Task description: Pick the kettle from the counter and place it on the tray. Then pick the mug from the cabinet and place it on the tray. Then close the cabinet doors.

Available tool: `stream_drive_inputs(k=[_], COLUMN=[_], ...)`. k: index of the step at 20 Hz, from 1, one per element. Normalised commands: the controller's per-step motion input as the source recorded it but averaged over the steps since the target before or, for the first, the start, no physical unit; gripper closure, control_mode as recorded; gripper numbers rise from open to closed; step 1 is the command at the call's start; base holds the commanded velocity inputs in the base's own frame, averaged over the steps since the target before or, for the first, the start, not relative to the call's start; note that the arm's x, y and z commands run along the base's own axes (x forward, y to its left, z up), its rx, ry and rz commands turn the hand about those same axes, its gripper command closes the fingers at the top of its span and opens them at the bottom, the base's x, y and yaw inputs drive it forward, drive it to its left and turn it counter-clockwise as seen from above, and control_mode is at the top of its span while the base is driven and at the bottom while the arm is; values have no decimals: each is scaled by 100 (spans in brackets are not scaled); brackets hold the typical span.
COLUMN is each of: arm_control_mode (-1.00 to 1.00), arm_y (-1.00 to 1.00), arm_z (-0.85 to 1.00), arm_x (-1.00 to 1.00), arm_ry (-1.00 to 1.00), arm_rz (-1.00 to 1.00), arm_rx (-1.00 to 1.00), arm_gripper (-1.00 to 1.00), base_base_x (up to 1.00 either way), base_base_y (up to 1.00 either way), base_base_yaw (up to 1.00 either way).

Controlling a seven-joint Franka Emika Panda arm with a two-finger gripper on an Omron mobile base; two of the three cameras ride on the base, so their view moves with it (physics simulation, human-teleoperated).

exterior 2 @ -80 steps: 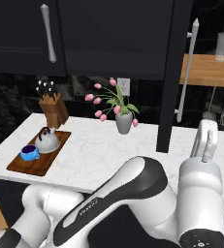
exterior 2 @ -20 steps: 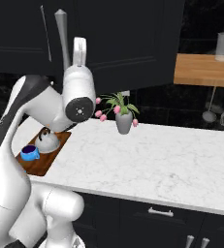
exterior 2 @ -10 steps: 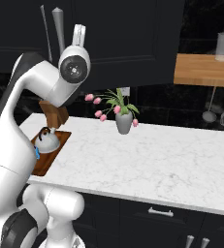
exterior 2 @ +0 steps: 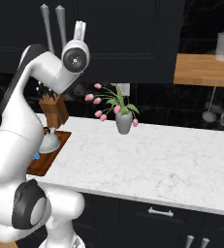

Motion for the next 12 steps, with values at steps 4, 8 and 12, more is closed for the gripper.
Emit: stream_drive_inputs(k=[4,8,12], arm_control_mode=[-100,-100,-100], arm_y=[3,0,1], arm_z=[-4,-8,-18], arm_x=[78,75,71], arm_ry=[0,0,0], arm_rz=[0,0,0], arm_rx=[0,0,0], arm_gripper=[100,100,100], base_base_x=[0,0,0], base_base_y=[0,0,0], base_base_yaw=[0,0,0])
